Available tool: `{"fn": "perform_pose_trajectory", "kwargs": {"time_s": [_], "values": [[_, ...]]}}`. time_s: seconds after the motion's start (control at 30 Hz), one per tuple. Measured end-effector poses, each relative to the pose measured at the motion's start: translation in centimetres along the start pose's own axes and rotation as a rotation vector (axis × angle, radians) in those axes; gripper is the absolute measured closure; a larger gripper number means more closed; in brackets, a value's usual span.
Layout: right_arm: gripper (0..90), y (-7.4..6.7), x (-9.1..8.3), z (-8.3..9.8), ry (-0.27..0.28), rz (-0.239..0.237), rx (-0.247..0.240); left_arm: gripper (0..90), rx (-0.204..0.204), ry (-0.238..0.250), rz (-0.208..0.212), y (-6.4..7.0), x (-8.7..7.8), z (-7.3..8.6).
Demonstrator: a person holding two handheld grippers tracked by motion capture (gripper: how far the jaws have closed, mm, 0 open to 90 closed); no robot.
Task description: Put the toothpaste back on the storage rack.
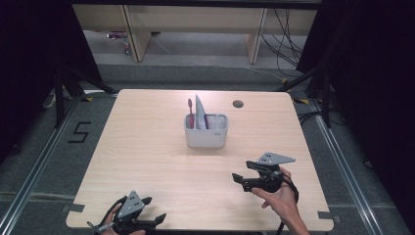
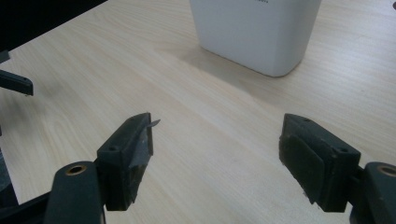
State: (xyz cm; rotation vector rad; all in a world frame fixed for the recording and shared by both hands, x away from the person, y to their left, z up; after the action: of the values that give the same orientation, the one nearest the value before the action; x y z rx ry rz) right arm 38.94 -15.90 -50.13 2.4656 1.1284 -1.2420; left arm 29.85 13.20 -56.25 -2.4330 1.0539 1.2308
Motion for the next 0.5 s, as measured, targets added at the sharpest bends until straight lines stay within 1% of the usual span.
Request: {"fn": "perform_pose_trajectory", "kwargs": {"time_s": [0.03,0.07,0.1,0.13,0.17,0.2,0.23,0.27,0.3,0.33,0.37,0.4,0.43,0.47,0.5], "values": [[26.7,-0.2,0.0,0.2,-0.009,-0.011,0.017,24.8,-0.002,0.002,0.0,0.0,0.0,0.0],[26.6,0.0,0.0,0.2,0.0,0.009,0.0,24.8,-0.002,0.003,-0.001,0.0,0.0,0.0],[26.5,-0.2,0.0,0.5,-0.001,-0.005,0.018,24.8,-0.001,0.004,-0.002,0.0,0.0,0.0],[26.4,-0.2,0.0,0.6,-0.004,0.0,0.016,24.8,0.001,-0.001,-0.005,0.0,-0.1,0.0],[26.3,-0.1,0.0,0.7,0.002,0.0,0.0,24.8,0.002,-0.001,-0.006,0.0,-0.1,0.1],[26.3,-0.3,-0.1,0.9,-0.01,-0.007,0.036,24.8,0.002,-0.001,-0.007,0.0,-0.1,0.1],[26.3,0.1,-0.1,1.0,-0.008,0.014,-0.006,24.8,0.003,-0.001,-0.007,0.0,0.0,0.1],[26.2,-0.1,-0.1,1.2,-0.011,0.003,0.011,24.8,0.014,-0.012,-0.011,-0.1,-0.1,0.2],[26.1,-0.2,-0.1,1.4,-0.022,0.0,0.007,24.8,0.016,-0.011,-0.013,-0.1,-0.1,0.2],[26.0,-0.3,0.0,1.5,-0.01,-0.005,0.02,24.8,0.001,-0.005,-0.008,0.0,-0.1,0.1],[26.0,-0.3,-0.1,1.6,-0.016,-0.002,0.019,24.8,0.004,-0.005,-0.009,0.0,-0.1,0.1],[25.9,-0.1,-0.2,1.8,-0.015,0.013,0.001,24.8,0.0,-0.001,-0.009,0.0,-0.1,0.1],[25.7,-0.3,-0.1,1.8,-0.014,-0.002,0.005,24.8,0.016,-0.018,-0.022,-0.3,-0.2,0.3],[25.6,-0.2,-0.3,2.0,-0.015,0.014,0.005,24.8,0.021,-0.017,-0.022,-0.3,-0.2,0.3],[25.2,-0.1,-0.3,2.0,-0.01,0.017,-0.001,24.8,0.018,-0.014,-0.018,-0.3,-0.2,0.2]]}}
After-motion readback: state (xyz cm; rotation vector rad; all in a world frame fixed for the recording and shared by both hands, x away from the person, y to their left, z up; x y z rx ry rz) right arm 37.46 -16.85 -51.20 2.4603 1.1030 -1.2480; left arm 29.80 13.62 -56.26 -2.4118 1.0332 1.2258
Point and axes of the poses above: each handheld gripper's, and its own axes: x roughly forward along the jaws, z roughly out of its underside, y roughly to its right, the point moved 9 cm from there along x, roughly forward along the jaws, and after that the axes turned 14 degrees about -y, right-handed, at the moved point
